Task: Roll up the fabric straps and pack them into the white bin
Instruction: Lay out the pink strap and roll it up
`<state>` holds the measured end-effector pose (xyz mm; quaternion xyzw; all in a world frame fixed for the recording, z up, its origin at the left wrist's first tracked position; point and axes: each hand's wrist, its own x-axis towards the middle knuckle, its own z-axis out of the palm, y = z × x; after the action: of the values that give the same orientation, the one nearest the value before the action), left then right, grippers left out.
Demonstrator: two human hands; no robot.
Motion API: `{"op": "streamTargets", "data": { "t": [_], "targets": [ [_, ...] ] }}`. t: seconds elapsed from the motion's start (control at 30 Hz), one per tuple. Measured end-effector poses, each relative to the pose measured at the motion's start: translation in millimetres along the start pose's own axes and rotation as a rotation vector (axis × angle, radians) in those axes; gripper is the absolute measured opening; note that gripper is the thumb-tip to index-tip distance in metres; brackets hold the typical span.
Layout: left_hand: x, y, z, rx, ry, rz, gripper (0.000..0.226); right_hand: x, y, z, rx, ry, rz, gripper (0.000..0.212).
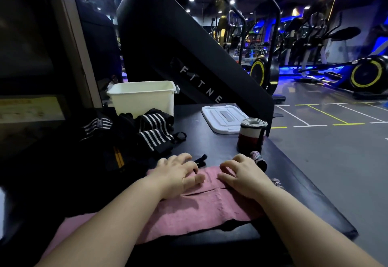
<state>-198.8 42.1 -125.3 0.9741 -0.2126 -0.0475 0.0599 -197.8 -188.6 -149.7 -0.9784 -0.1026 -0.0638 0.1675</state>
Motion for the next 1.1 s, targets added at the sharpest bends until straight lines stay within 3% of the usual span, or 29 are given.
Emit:
{"op": "streamTargets", "data": {
  "t": [0.2, 0.3, 0.4, 0.53, 0.7, 0.9, 1.03, 1.1],
  "targets": [
    [-13, 1, -3, 0.167, 0.106, 0.004, 0.034, -2, -5, 3, -0.068, 0.000, 0.018, 0.044],
    [-19, 15, -6, 0.134, 0.105, 0.103, 0.038, -4, -8, 3, -0.088, -0.001, 0.023, 0.051],
    [-23, 33, -4, -0.043, 0.087, 0.130, 0.012, -6, -9, 2, -0.079, -0.007, 0.029, 0.057],
    [-26, 41, 10, -0.071, 0.144, 0.056, 0.020, -7, -9, 2, -0.077, -0.006, 0.026, 0.058],
    [-39, 35, 17, 0.121, 0.101, -0.083, 0.047, -7, -6, 4, -0.080, 0.001, 0.014, 0.055],
    [-51, 26, 15, 0.086, 0.032, -0.312, 0.058, -6, -5, 5, -0.106, 0.019, -0.006, 0.051],
    [-53, 32, 17, 0.042, 0.066, -0.167, 0.041, -7, -5, 5, -0.138, 0.000, -0.017, 0.054],
    [-54, 27, 20, -0.007, 0.084, -0.126, 0.044, -7, -5, 5, -0.155, -0.011, -0.019, 0.055]
  ]
}}
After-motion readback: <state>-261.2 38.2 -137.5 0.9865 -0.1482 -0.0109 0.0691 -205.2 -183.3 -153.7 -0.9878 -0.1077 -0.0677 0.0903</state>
